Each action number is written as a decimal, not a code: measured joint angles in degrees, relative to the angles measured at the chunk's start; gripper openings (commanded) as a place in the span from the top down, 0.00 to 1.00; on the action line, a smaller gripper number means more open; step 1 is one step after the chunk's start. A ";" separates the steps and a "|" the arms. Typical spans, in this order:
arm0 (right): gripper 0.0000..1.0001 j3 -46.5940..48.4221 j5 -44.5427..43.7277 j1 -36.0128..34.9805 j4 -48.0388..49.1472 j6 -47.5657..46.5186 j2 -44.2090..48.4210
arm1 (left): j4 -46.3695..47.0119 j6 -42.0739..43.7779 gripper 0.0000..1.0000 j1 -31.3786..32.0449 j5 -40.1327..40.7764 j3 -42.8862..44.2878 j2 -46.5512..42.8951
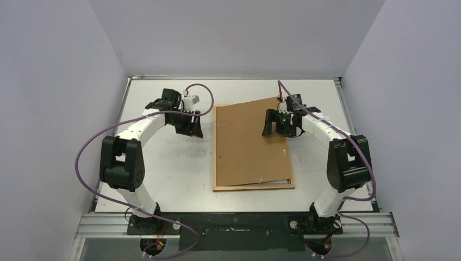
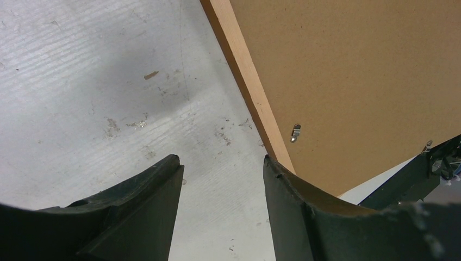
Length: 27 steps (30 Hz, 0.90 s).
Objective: Put the photo into the frame
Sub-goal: Place the photo frame item in the photo frame.
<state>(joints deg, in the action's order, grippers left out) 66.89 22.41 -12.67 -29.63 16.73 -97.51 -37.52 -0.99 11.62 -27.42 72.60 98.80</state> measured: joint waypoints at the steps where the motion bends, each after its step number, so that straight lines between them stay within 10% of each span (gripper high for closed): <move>1: 0.06 0.42 -0.96 -0.35 -0.57 -0.20 0.00 | 0.00 0.00 0.46 0.02 0.00 0.00 0.00; 27: 0.10 5.31 -14.71 -4.68 -6.99 -2.84 0.00 | -1.18 0.00 0.46 -0.13 -0.02 0.02 0.00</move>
<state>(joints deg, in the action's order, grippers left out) 72.20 7.70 -17.34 -36.62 13.89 -97.51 -38.70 -0.99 11.49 -27.44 72.62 98.80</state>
